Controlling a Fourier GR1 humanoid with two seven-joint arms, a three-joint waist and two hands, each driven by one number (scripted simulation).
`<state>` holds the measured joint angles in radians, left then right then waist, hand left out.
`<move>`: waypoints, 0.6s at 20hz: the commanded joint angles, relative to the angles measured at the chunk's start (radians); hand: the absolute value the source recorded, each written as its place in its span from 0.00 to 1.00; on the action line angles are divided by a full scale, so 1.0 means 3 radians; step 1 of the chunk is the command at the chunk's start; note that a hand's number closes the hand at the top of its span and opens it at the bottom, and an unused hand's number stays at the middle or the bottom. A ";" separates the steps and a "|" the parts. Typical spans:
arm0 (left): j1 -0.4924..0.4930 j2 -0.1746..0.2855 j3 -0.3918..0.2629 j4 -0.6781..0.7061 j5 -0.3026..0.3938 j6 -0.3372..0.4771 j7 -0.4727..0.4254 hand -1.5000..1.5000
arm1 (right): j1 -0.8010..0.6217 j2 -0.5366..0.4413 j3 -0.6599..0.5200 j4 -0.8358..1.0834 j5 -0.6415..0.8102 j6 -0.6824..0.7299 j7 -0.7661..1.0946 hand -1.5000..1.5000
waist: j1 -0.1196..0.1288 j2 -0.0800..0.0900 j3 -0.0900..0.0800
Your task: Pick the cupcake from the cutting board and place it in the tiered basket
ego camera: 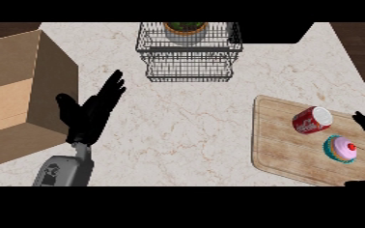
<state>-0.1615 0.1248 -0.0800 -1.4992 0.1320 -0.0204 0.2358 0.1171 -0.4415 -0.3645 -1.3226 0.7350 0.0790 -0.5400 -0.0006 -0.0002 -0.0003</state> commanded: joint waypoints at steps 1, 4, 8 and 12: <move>-0.0249 -0.0072 0.0053 0.0233 -0.0029 -0.0051 0.0023 0.50 | -0.0191 0.0057 0.0059 0.0193 0.0057 -0.0002 0.0027 0.00 | -0.0005 0.0002 0.0001; -0.0127 -0.0013 0.0127 0.0204 -0.0040 -0.0129 0.0029 0.50 | -0.0362 0.0004 0.0027 0.0471 0.0108 -0.0069 0.0009 0.00 | 0.0000 0.0002 0.0001; -0.0022 -0.0096 0.0090 0.0028 -0.0074 -0.0077 0.0028 0.50 | -0.0432 -0.0076 -0.0034 0.0985 0.0111 -0.0258 -0.0388 0.00 | 0.0007 0.0001 0.0002; -0.0005 -0.0180 0.0042 0.0230 -0.0163 -0.0071 -0.0191 0.50 | -0.0570 0.0016 0.0139 0.1085 0.0278 -0.0356 -0.0366 0.00 | 0.0007 0.0005 0.0002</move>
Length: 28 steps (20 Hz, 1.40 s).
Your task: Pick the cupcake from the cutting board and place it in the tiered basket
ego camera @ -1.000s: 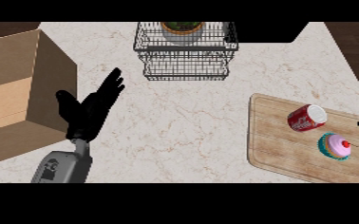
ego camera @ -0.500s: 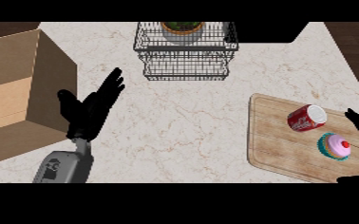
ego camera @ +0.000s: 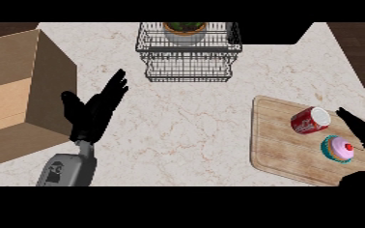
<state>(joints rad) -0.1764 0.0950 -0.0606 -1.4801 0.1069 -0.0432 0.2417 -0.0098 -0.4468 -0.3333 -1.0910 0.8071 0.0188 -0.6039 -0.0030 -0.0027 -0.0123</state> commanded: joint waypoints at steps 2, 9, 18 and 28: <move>0.0151 -0.0029 -0.0058 -0.0294 0.0017 0.0006 0.0175 0.50 | 0.0016 0.0172 0.0173 0.0076 0.0032 -0.0059 -0.0224 1.00 | 0.0026 0.0003 0.0043; -0.0004 -0.0018 0.0032 -0.0019 -0.0044 -0.0025 0.0058 0.50 | 0.0056 0.0269 0.0207 0.0066 0.0092 -0.0341 -0.0439 1.00 | 0.0002 0.0007 0.0041; -0.0011 0.0073 0.0127 -0.0027 -0.0010 -0.0063 0.0026 0.50 | 0.0222 0.0782 0.0411 -0.0367 0.0710 -0.0278 0.1173 1.00 | -0.0013 0.0025 0.0010; 0.0081 0.0040 0.0097 -0.0059 -0.0041 -0.0023 0.0025 0.50 | 0.0160 0.1453 0.0599 -0.1370 0.0854 -0.0028 0.2316 1.00 | -0.0084 -0.0056 0.0022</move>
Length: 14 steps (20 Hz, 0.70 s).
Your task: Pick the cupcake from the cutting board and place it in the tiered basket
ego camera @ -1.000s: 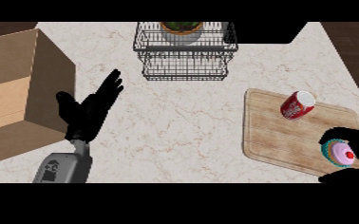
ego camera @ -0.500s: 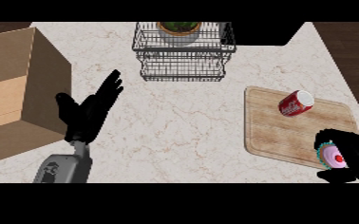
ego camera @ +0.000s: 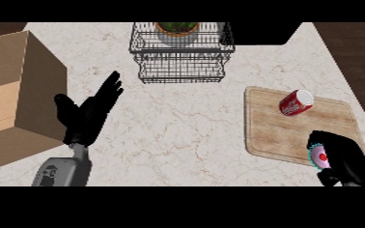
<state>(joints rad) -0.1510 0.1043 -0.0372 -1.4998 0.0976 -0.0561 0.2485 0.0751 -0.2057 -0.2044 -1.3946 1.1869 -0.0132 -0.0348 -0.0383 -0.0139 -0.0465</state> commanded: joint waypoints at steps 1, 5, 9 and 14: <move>0.0038 -0.0013 0.0019 -0.0012 0.0024 0.0015 0.0021 0.50 | -0.0119 0.0652 0.0183 -0.0419 -0.0485 0.0067 0.0454 1.00 | 0.0038 -0.0029 0.0141; -0.0015 -0.0007 0.0038 -0.0023 0.0015 0.0046 0.0054 0.50 | -0.0256 0.0655 0.0264 -0.0778 -0.0577 0.0015 0.0559 1.00 | 0.0000 -0.0063 0.0141; 0.0077 -0.0050 -0.0021 0.0060 -0.0037 0.0053 -0.0007 0.50 | -0.0425 0.0663 0.0431 -0.1234 -0.0585 0.0019 0.0767 1.00 | -0.0013 -0.0066 0.0132; 0.0048 -0.0020 0.0002 0.0025 -0.0007 0.0003 -0.0047 0.50 | -0.0712 0.0679 0.0956 -0.2290 -0.0517 0.0402 0.1769 1.00 | 0.0033 -0.0038 0.0132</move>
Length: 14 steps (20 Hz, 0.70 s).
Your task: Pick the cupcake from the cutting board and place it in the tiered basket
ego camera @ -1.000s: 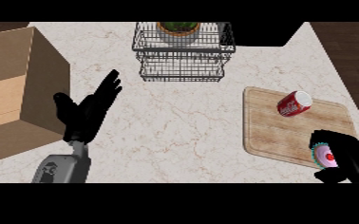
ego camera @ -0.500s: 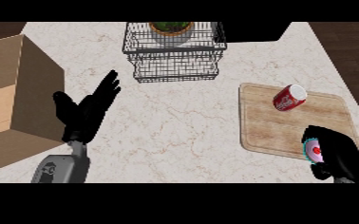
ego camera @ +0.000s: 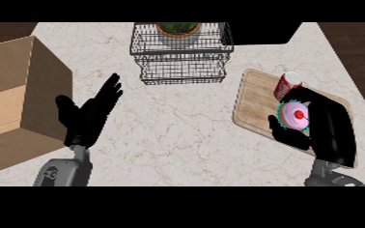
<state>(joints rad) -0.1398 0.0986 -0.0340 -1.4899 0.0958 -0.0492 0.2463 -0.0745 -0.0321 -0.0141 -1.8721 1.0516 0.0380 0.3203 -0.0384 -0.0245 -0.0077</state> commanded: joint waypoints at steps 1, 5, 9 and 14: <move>0.0067 0.0012 -0.0016 -0.0051 0.0014 -0.0040 -0.0005 0.50 | -0.0224 0.0102 0.0428 -0.0921 0.0023 0.0356 0.0838 1.00 | 0.0053 0.0003 0.0005; -0.0140 0.0060 0.0050 0.0032 0.0080 -0.0101 0.0070 0.50 | -0.0916 0.0105 0.0785 -0.1315 0.0324 0.1036 0.1803 1.00 | 0.0104 0.0044 0.0007; -0.0145 -0.0060 -0.0071 -0.0047 -0.0019 -0.0007 0.0081 0.50 | -0.1893 0.0106 0.0804 -0.1047 0.0233 0.1540 0.2567 1.00 | 0.0153 0.0067 0.0017; -0.0321 0.0017 0.0060 0.0071 0.0110 -0.0106 0.0157 0.50 | -0.2886 0.0107 0.0501 -0.0093 -0.0009 0.1443 0.2862 1.00 | 0.0203 0.0087 0.0015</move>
<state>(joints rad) -0.1798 0.0890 -0.0473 -1.5013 0.1003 -0.0621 0.2744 -0.7353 -0.0038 0.1607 -2.0523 1.0838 0.4288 0.9904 0.0132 -0.0051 -0.0036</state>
